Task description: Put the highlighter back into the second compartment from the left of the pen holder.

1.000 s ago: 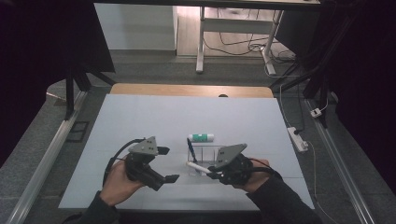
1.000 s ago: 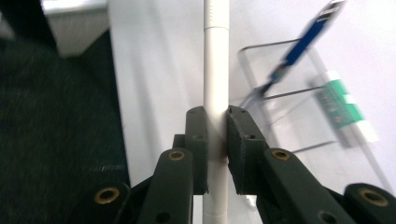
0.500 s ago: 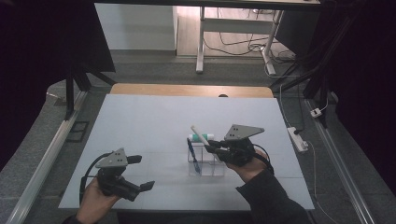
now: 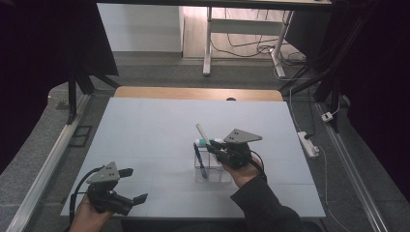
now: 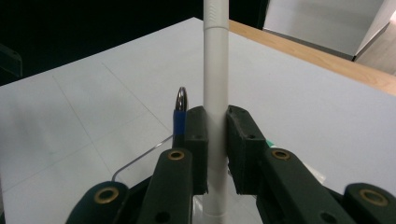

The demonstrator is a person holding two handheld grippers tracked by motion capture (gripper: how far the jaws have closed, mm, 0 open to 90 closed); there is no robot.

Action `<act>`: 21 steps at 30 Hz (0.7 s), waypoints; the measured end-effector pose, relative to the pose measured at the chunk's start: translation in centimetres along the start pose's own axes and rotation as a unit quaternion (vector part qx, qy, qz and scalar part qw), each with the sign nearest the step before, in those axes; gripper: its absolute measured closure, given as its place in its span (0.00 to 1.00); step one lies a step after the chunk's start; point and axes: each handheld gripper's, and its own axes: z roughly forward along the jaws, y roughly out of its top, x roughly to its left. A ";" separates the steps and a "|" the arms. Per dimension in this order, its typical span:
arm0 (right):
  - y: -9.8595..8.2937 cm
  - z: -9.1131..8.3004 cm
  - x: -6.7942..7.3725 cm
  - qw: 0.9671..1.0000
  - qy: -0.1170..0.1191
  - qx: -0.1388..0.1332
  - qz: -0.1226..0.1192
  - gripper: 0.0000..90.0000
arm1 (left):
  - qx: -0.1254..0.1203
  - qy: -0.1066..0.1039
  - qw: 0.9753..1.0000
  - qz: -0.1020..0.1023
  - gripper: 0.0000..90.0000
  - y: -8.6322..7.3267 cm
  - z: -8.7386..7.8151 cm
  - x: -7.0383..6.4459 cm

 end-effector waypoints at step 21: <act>-1.1 0.1 -0.1 1.000 -0.011 0.021 0.006 0.68 | 0.007 0.011 0.999 -0.040 0.00 -2.5 -2.0 0.7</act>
